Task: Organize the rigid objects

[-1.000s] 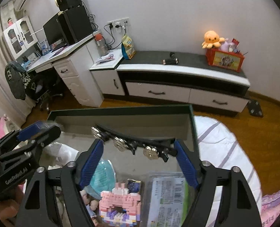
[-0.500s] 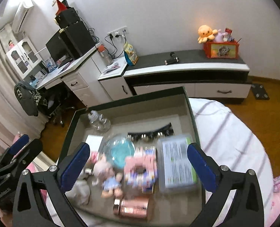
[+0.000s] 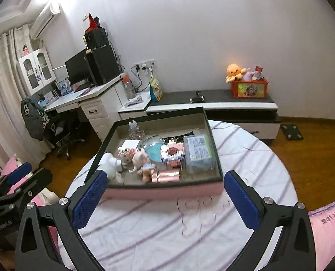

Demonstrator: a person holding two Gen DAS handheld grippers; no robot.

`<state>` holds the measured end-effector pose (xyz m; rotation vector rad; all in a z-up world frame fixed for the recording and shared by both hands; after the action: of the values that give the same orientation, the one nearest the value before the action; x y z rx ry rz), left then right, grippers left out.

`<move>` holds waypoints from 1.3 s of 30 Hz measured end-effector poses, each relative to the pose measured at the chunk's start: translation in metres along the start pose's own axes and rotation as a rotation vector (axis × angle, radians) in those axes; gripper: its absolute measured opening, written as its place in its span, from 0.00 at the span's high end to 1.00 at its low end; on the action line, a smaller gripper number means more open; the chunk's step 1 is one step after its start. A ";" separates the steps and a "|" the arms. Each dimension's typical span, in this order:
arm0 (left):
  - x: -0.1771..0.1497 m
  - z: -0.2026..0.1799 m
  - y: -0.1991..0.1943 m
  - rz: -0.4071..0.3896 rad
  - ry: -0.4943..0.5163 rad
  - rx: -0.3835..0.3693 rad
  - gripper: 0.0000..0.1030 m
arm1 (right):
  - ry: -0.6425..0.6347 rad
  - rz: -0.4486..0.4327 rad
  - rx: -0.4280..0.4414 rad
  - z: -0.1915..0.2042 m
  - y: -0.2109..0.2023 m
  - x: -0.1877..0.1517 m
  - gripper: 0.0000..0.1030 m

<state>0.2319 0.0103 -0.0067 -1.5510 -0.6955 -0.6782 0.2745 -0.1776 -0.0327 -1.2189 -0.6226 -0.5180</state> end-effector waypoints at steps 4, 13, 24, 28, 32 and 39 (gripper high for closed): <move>-0.019 0.003 -0.028 -0.028 -0.009 0.021 0.00 | -0.032 -0.056 -0.056 0.009 -0.033 -0.021 0.00; -0.061 0.003 -0.080 -0.105 -0.027 0.086 0.00 | -0.097 -0.174 -0.177 0.034 -0.097 -0.069 0.00; -0.082 0.005 -0.106 -0.130 -0.024 0.110 0.00 | -0.081 -0.217 -0.187 0.038 -0.125 -0.090 0.00; -0.083 0.001 -0.106 -0.127 -0.028 0.091 0.00 | -0.075 -0.226 -0.193 0.035 -0.130 -0.091 0.00; -0.085 -0.001 -0.104 -0.118 -0.031 0.073 0.00 | -0.069 -0.221 -0.198 0.034 -0.128 -0.093 0.00; -0.087 -0.007 -0.102 -0.119 -0.018 0.064 0.00 | -0.070 -0.220 -0.198 0.035 -0.128 -0.095 0.00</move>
<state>0.0980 0.0069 -0.0069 -1.4675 -0.8200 -0.7239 0.1144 -0.1753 -0.0017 -1.3670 -0.7844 -0.7380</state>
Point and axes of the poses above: each gripper's, at about its wrist camera, not at the fingertips, and y roughly the way its jaws point, z to its left, x to its top, the point moved 9 cm from there along y, roughly the way its jaws point, and after that the axes turned 9 degrees about z, right-handed, at the moved point
